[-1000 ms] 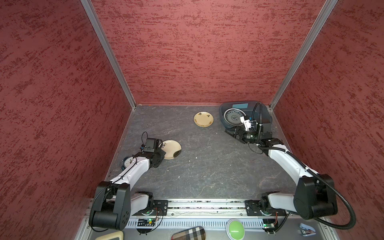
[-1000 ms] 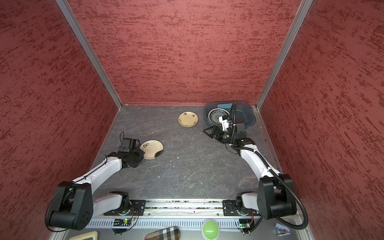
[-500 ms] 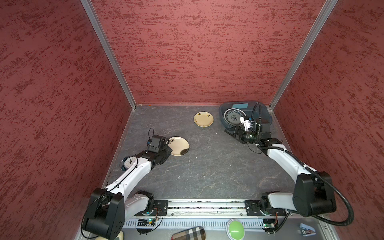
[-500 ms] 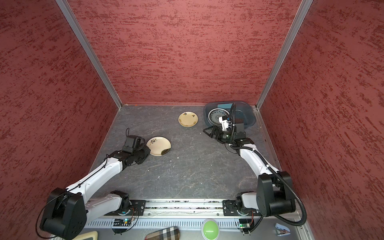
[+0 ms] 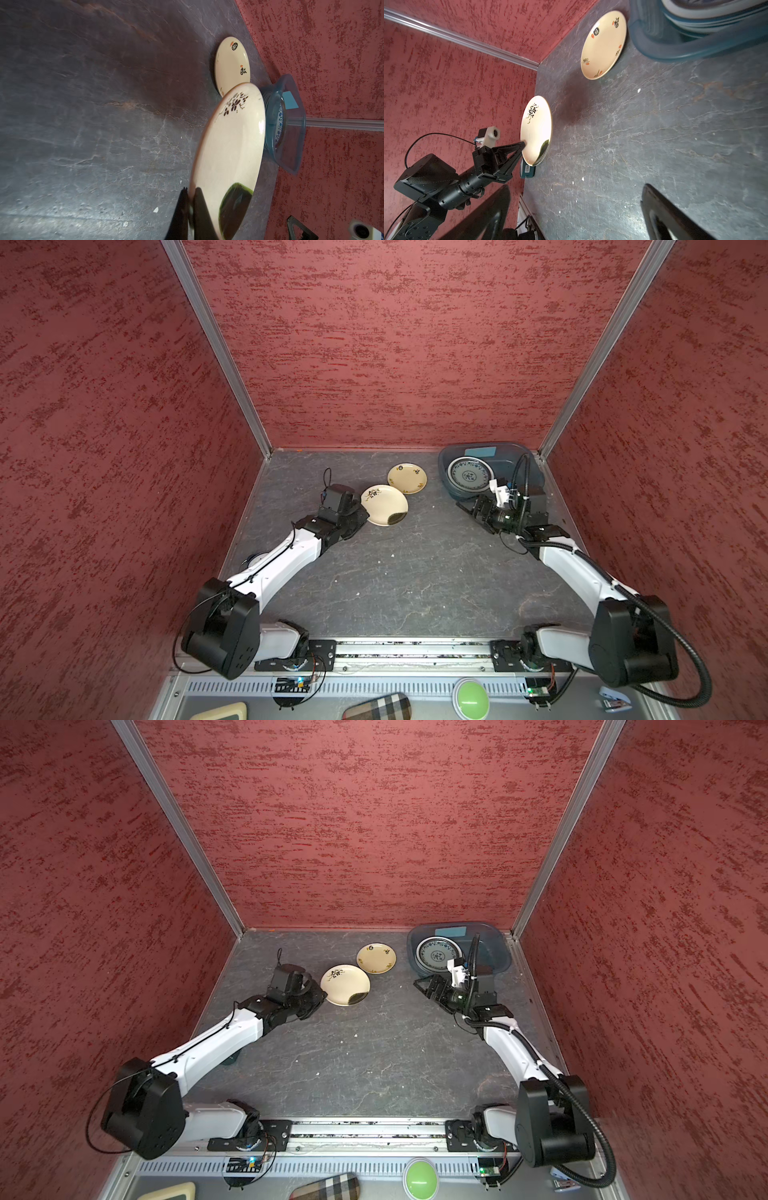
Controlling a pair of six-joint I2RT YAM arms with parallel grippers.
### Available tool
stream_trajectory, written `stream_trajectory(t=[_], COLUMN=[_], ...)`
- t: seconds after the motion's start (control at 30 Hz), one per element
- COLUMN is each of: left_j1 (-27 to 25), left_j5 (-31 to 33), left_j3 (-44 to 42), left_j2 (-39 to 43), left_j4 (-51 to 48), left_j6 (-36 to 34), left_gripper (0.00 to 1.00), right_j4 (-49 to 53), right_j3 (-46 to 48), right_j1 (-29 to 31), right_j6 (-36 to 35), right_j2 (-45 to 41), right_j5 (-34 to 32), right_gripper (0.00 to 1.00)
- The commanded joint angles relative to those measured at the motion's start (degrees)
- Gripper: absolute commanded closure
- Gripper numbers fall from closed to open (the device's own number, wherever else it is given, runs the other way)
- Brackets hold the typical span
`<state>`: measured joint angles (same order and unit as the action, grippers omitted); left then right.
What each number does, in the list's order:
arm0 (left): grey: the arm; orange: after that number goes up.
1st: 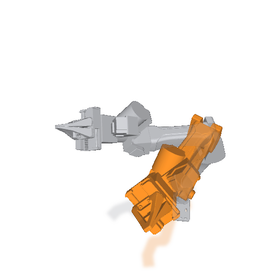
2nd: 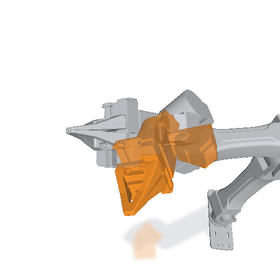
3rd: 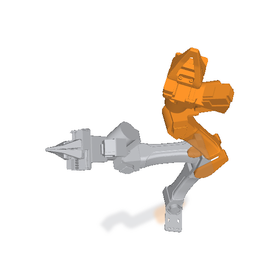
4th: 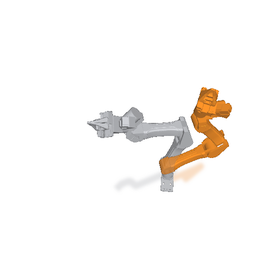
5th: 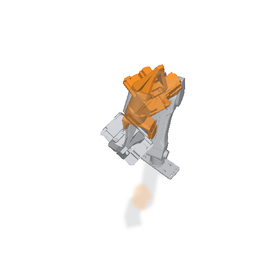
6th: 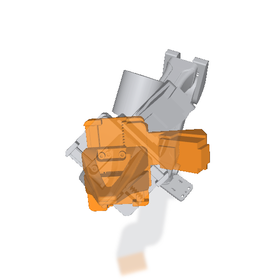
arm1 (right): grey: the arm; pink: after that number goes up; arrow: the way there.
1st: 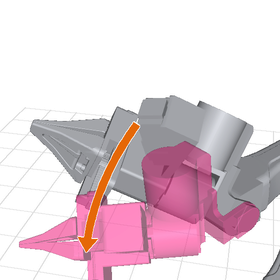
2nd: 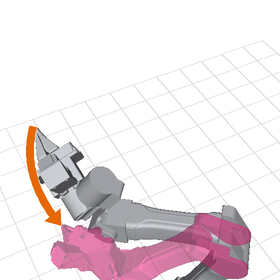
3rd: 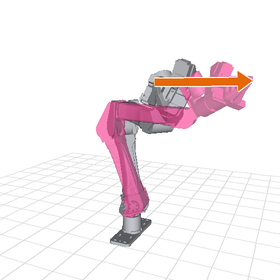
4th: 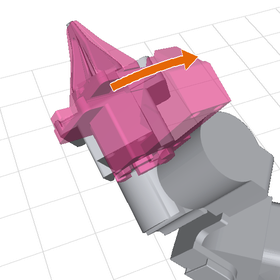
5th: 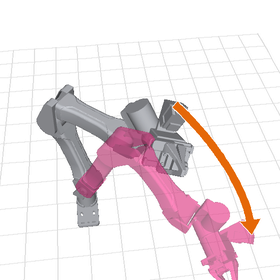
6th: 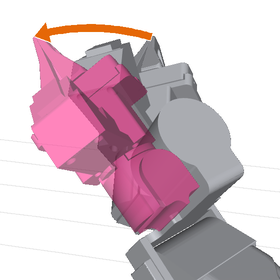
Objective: Place the plates into the plastic bin on the countertop
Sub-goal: 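Carry the flower-sprig plate with left gripper toward the bin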
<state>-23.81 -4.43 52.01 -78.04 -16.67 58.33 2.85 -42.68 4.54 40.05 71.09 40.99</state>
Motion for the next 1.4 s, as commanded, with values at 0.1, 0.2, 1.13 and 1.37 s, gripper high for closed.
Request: stream_trajectory(t=[0.1, 0.2, 1.13, 1.37], left_j1=[-2.8, -5.0, -11.9, -12.0], left_j5=[-4.1, -4.4, -7.9, -7.9], left_j3=[7.6, 11.8, 50.3, 62.4], left_j2=[-6.9, -10.6, -42.9, -51.5], left_j4=[7.6, 8.3, -0.4, -5.9], left_j6=[-2.1, -3.0, -13.8, -17.1], left_gripper=[1.0, 1.0, 1.0, 1.0], right_j4=[-2.5, -1.3, 3.8, 5.1], right_j3=[3.9, 5.0, 8.4, 8.0], right_j1=[-3.7, -5.5, -9.8, -9.8], right_j6=[4.6, 5.1, 2.2, 1.7], right_j2=[-6.3, -9.1, -19.9, -20.2], right_j5=[-3.9, -5.3, -11.3, -14.0], right_gripper=[0.01, 0.01, 0.01, 0.01])
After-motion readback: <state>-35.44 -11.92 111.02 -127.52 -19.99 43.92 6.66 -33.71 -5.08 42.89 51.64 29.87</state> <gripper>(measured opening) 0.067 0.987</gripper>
